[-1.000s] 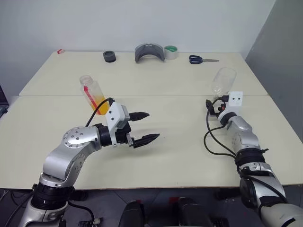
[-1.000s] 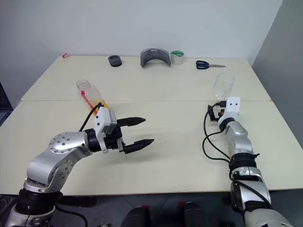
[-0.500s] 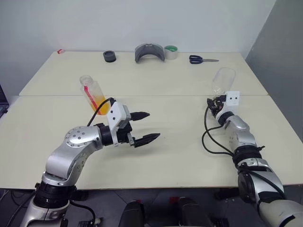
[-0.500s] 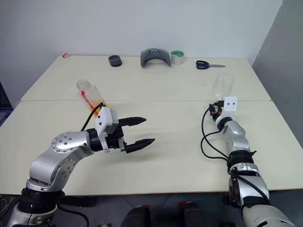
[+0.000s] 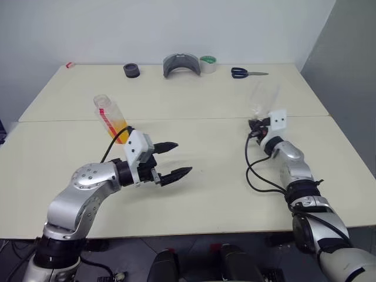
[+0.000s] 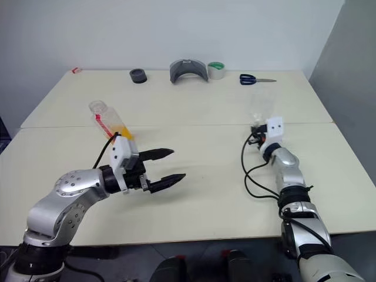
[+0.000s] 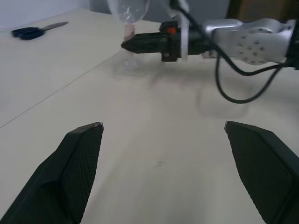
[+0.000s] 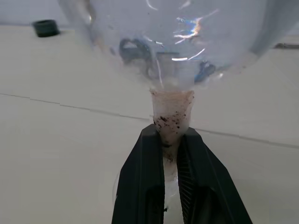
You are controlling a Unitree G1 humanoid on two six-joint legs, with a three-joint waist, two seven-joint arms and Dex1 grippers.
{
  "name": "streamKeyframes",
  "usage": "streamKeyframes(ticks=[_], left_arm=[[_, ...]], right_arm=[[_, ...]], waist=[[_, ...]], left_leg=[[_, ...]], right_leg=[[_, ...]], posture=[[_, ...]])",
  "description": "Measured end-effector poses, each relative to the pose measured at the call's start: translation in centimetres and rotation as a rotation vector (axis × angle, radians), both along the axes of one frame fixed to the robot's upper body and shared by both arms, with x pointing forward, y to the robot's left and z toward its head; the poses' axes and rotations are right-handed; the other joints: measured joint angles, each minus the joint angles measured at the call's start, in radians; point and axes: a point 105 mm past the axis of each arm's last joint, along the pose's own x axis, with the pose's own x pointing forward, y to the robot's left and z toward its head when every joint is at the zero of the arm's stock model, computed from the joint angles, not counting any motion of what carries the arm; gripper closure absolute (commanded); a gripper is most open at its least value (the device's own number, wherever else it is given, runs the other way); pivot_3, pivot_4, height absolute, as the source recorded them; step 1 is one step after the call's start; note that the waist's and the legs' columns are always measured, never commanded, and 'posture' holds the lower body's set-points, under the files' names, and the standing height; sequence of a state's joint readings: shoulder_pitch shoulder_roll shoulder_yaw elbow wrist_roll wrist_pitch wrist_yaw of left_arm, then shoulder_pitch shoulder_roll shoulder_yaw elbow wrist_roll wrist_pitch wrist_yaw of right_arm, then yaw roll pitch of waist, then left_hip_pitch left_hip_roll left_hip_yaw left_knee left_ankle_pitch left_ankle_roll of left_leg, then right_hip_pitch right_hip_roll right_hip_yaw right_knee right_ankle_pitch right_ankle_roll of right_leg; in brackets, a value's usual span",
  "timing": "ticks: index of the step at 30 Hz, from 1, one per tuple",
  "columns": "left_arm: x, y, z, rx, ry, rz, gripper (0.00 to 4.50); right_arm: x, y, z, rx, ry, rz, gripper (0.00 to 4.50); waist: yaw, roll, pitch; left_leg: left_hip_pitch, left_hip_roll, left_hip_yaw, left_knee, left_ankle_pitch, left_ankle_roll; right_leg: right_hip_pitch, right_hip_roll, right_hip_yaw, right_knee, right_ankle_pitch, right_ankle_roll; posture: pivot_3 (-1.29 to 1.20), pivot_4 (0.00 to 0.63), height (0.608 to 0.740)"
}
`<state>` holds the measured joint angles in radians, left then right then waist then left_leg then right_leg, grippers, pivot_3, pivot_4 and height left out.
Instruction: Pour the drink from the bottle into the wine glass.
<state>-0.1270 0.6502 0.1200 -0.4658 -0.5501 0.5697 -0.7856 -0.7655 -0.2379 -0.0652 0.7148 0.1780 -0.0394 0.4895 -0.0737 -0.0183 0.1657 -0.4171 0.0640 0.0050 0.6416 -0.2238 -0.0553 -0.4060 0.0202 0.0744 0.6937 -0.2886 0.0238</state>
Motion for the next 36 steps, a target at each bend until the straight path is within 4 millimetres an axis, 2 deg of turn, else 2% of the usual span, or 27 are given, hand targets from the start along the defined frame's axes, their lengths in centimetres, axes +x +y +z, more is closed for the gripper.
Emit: streamKeyframes(ticks=[2,8,14,18,22,26,30,34,36], left_arm=[[-0.8,0.8,-0.9,0.003,0.036,0.054,0.0],[-4.8,2.7,-2.8,-0.021,0.095,0.248,0.0],[-7.6,4.7,-4.3,-0.006,0.116,0.433,0.0],[-8.7,5.3,-4.7,-0.003,0.102,0.495,0.0],[-8.6,5.7,-4.9,-0.009,0.051,0.526,0.0],[-8.9,6.4,-6.0,-0.011,0.05,0.547,0.0],[-9.8,6.9,-7.0,-0.009,0.055,0.547,0.0],[-10.4,7.5,-8.0,-0.016,0.054,0.535,0.0],[-10.7,7.8,-8.5,-0.016,0.056,0.53,0.0]], right_arm=[[-0.4,1.8,0.6,-0.008,-0.007,0.071,4.4],[-2.6,8.0,1.9,-0.003,-0.022,0.283,4.4],[-4.9,12.8,1.3,-0.013,-0.001,0.438,4.4],[-5.4,13.9,0.2,-0.053,0.009,0.464,4.4],[-5.2,14.0,-1.8,-0.096,0.04,0.448,4.4],[-5.0,13.7,-3.3,-0.105,0.066,0.43,4.4],[-5.0,13.9,-3.5,-0.102,0.045,0.433,4.4],[-5.2,14.1,-3.8,-0.102,0.032,0.437,3.07],[-5.5,14.1,-4.6,-0.103,0.05,0.437,2.36]], waist=[[0.002,0.0,0.0],[0.009,0.0,0.0],[0.017,0.0,0.0],[0.018,0.0,0.0],[0.017,-0.001,0.0],[0.014,-0.001,0.0],[0.011,-0.001,0.0],[0.009,-0.002,-0.001],[0.008,-0.002,-0.001]], left_leg=[[-0.001,0.0,-0.001,0.0,0.0,0.0],[0.0,-0.001,0.0,0.0,0.0,0.0],[0.0,-0.001,0.0,0.0,0.0,0.0],[0.0,-0.001,0.0,-0.001,0.0,0.0],[0.0,-0.001,0.0,-0.001,0.0,0.0],[0.0,0.0,0.001,-0.002,0.0,0.0],[0.0,0.0,0.001,-0.003,0.0,0.0],[0.001,0.0,0.001,-0.003,0.0,0.0],[0.0,0.0,0.001,-0.003,0.0,0.0]], right_leg=[[0.0,-0.001,-0.001,0.001,-0.001,-0.001],[0.0,-0.003,-0.001,0.0,-0.001,-0.001],[0.0,-0.003,-0.003,0.0,-0.002,-0.002],[0.0,-0.003,-0.003,-0.002,-0.002,-0.002],[0.0,-0.002,-0.003,-0.003,-0.002,-0.003],[0.0,-0.002,-0.002,-0.004,-0.002,-0.003],[0.0,-0.002,-0.002,-0.003,-0.003,-0.003],[0.0,-0.002,-0.003,-0.003,-0.004,-0.003],[0.0,-0.002,-0.002,-0.004,-0.005,0.0]], posture=[[0.0,0.15,0.74],[0.0,0.15,0.74],[0.0,0.15,0.74],[0.0,0.15,0.74],[0.0,0.15,0.74],[0.0,0.15,0.74],[0.0,0.15,0.74],[0.0,0.15,0.74],[0.0,0.15,0.74]])
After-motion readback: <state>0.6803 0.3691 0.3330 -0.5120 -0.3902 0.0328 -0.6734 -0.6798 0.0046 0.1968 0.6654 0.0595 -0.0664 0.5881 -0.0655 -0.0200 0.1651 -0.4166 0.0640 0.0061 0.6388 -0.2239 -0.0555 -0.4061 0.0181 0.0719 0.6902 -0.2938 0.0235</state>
